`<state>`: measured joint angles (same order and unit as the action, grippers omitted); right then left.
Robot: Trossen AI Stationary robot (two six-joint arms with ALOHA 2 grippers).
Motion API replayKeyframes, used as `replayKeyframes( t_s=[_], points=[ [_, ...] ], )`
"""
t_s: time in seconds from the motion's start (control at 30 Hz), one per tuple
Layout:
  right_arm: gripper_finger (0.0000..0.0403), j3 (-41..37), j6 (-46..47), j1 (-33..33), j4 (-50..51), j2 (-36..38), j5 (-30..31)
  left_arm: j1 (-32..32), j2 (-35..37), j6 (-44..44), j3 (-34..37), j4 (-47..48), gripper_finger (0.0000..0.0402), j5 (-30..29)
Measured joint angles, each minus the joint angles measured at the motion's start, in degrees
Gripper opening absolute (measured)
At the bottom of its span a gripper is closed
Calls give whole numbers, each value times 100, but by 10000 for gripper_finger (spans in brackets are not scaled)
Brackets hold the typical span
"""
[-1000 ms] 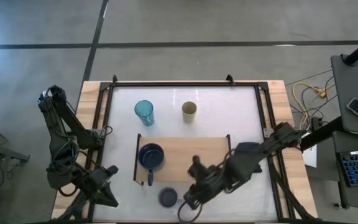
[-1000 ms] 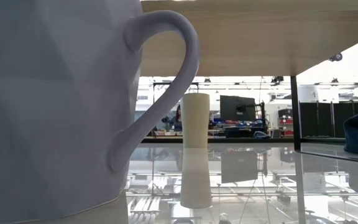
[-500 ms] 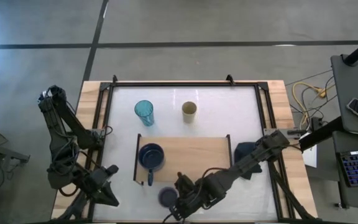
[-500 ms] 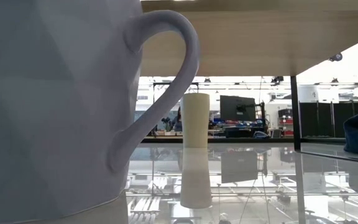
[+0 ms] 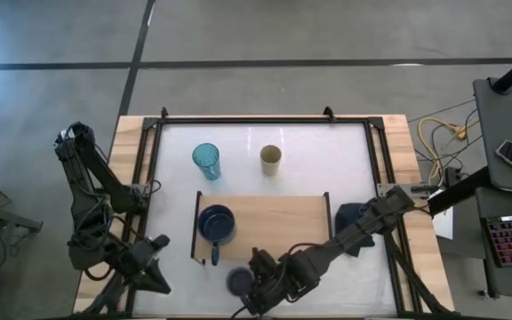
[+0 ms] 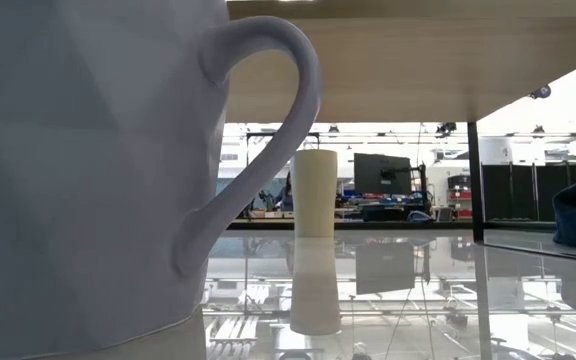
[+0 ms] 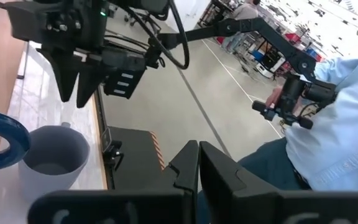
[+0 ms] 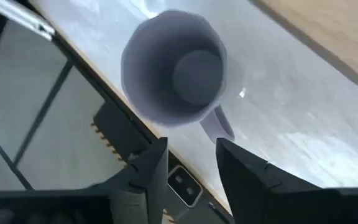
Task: Stack small to large cups/mugs on shelf
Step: Put the gray mug on the shelf
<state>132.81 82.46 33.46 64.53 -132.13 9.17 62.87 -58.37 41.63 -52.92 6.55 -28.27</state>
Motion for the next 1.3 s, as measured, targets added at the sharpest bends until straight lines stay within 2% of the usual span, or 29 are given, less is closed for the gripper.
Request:
replayKeyframes(
  t_s=[0.5, 0.7, 0.93, 1.3],
  points=[
    [134, 0, 95, 49, -88, -5, 148, 0, 0, 448, 317, 0, 0, -186],
    [121, 0, -1101, 125, -332, -3, 307, 0, 26, 454, 335, -4, 0, -166],
    [113, -9, -130, -142, 259, -4, 415, 0, 31, 456, 360, -4, 0, -138],
    [137, -149, 473, -177, 77, -8, 236, 0, 33, 472, 358, -7, 0, -92]
  ],
)
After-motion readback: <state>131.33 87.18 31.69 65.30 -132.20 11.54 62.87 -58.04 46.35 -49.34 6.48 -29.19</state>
